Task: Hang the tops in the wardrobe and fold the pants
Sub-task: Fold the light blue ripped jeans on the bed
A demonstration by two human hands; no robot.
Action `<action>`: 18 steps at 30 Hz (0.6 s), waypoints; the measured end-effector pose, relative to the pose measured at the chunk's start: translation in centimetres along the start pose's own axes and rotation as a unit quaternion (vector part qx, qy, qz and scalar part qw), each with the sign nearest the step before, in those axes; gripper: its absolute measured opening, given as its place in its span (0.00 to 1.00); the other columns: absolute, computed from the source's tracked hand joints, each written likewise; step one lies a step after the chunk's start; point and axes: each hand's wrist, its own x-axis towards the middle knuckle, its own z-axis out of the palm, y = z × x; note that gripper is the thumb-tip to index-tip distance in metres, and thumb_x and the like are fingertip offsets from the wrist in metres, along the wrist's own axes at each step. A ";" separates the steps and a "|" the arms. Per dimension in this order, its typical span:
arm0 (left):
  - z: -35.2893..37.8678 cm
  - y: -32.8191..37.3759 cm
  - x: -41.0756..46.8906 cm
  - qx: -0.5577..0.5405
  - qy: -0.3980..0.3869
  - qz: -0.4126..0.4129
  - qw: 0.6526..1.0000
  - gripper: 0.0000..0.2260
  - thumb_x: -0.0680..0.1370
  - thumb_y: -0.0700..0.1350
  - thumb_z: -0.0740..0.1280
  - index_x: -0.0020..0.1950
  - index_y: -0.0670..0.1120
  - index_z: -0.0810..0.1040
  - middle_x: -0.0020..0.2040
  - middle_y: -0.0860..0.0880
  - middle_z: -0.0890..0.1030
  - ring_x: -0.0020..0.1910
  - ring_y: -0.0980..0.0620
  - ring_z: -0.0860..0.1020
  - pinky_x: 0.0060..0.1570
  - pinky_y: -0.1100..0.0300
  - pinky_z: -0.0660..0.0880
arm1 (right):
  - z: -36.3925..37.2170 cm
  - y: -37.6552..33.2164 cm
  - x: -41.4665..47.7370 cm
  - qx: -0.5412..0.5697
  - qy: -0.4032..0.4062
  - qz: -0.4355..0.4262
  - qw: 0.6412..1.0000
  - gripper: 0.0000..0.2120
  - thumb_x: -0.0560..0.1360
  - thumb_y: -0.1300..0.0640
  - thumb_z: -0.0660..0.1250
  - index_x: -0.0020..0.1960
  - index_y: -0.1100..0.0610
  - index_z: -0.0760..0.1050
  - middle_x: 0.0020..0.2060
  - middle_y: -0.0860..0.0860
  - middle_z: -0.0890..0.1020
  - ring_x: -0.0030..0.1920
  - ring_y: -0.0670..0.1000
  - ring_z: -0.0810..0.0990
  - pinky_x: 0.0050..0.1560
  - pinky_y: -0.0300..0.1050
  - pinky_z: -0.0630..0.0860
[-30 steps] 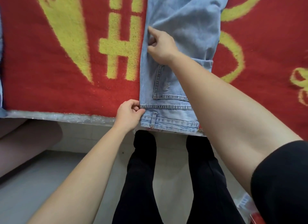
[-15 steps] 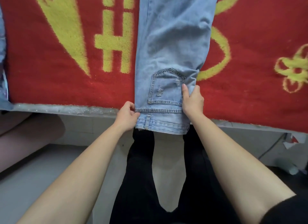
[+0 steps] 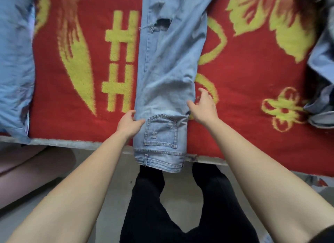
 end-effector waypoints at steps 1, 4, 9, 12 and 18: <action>-0.3 1.9 0.2 0.001 0.014 0.017 1.000 0.27 0.75 0.49 0.71 0.72 0.45 0.69 0.65 0.43 0.76 0.63 0.44 0.75 0.65 0.49 0.71 | -1.2 -0.7 0.8 0.001 0.006 -0.017 1.000 0.31 0.76 0.49 0.65 0.76 0.55 0.62 0.66 0.57 0.74 0.65 0.59 0.73 0.65 0.53 0.70; -0.7 6.5 1.5 -0.003 0.051 0.073 0.996 0.24 0.77 0.47 0.69 0.71 0.44 0.69 0.65 0.43 0.76 0.63 0.46 0.75 0.64 0.53 0.71 | -4.1 -3.1 3.4 0.015 0.013 -0.050 0.999 0.28 0.77 0.52 0.64 0.75 0.55 0.63 0.65 0.57 0.75 0.64 0.57 0.75 0.66 0.51 0.70; -0.7 11.7 7.5 0.003 0.097 0.148 0.984 0.21 0.78 0.47 0.68 0.69 0.43 0.71 0.64 0.44 0.77 0.62 0.48 0.75 0.61 0.57 0.69 | -5.2 -7.1 9.7 0.034 0.025 -0.086 0.995 0.25 0.80 0.57 0.60 0.76 0.57 0.63 0.66 0.56 0.76 0.65 0.55 0.75 0.68 0.51 0.69; -0.8 13.8 12.5 0.012 0.105 0.191 0.976 0.22 0.77 0.49 0.69 0.67 0.42 0.73 0.61 0.43 0.78 0.60 0.46 0.77 0.62 0.55 0.71 | -4.7 -10.7 14.7 0.056 0.107 -0.121 0.985 0.21 0.79 0.58 0.61 0.71 0.58 0.71 0.59 0.54 0.81 0.58 0.54 0.80 0.64 0.49 0.73; -1.4 14.9 19.0 -0.072 -0.009 0.206 0.976 0.15 0.73 0.53 0.75 0.54 0.45 0.83 0.48 0.51 0.84 0.47 0.55 0.81 0.52 0.58 0.78 | -3.8 -17.8 25.3 0.071 0.220 -0.132 0.964 0.18 0.75 0.46 0.60 0.53 0.55 0.82 0.46 0.52 0.85 0.49 0.54 0.84 0.57 0.48 0.76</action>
